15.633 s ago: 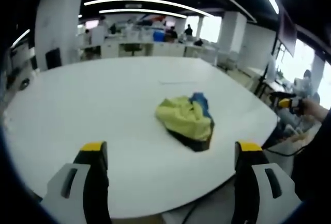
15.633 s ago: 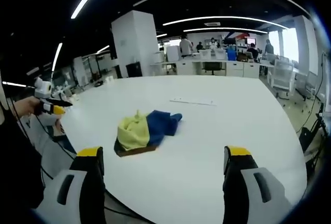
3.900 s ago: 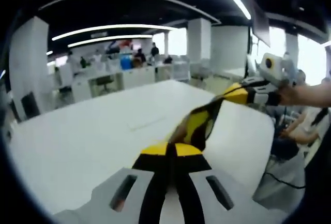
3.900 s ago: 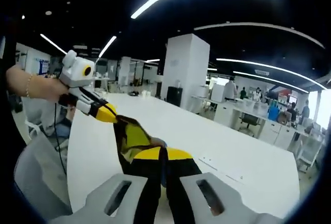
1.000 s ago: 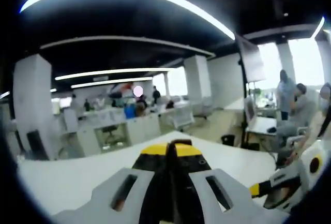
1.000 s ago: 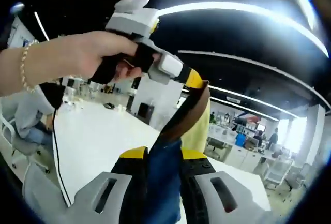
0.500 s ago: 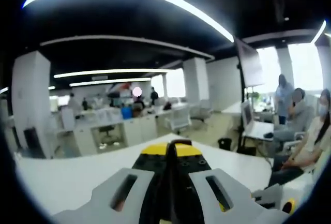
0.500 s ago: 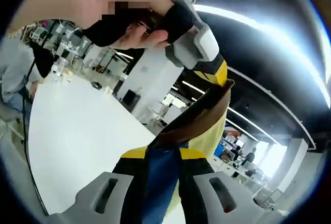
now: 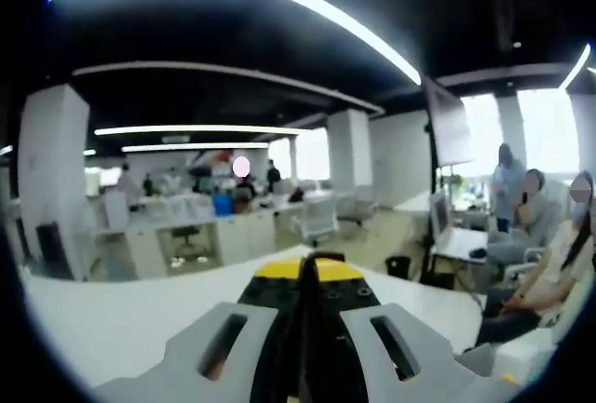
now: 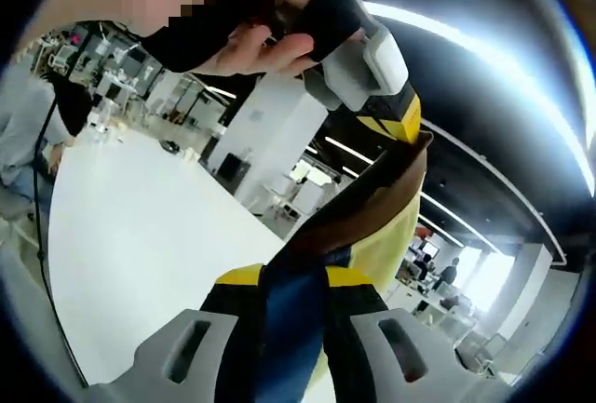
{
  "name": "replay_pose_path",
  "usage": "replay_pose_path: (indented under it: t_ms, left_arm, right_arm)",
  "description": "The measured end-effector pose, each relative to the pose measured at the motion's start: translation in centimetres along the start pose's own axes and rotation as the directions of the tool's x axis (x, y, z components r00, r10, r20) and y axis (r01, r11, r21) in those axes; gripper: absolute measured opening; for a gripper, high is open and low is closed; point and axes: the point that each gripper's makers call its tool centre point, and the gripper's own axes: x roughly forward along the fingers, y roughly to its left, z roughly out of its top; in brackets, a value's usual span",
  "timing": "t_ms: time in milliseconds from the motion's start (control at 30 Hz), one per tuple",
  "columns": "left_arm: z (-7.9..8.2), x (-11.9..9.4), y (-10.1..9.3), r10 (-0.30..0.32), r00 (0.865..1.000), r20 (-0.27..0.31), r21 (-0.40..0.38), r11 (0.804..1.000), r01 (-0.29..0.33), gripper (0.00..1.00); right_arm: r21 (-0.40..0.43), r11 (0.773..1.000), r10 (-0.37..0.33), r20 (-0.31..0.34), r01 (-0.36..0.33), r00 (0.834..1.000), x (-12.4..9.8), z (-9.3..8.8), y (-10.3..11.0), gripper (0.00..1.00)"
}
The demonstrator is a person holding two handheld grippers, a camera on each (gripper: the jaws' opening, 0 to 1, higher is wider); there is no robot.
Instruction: Fold the garment on the visible template until the final outline fits inside the template.
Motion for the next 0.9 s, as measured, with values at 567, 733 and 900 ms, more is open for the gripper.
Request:
replay_pose_path:
  t_ms: [567,733,900]
  left_arm:
    - [0.2,-0.5,-0.3,-0.015,1.000,0.011,-0.002,1.000,0.015,0.00]
    - [-0.1,-0.8,0.4,0.002,1.000,0.007,0.006,1.000,-0.002,0.00]
    - [-0.7,-1.4,1.5,0.031,1.000,-0.002,0.011,0.999,-0.031,0.00]
  right_arm:
    - [-0.032,0.999,-0.013,0.012,0.013,1.000,-0.6,-1.1,-2.2,0.01]
    - [-0.026,0.999,-0.033,0.030,0.034,0.999,-1.5,-1.1,-4.0,0.01]
    - [-0.027,0.996,-0.078,0.040,0.079,0.996,-2.5,-0.9,-6.8,0.01]
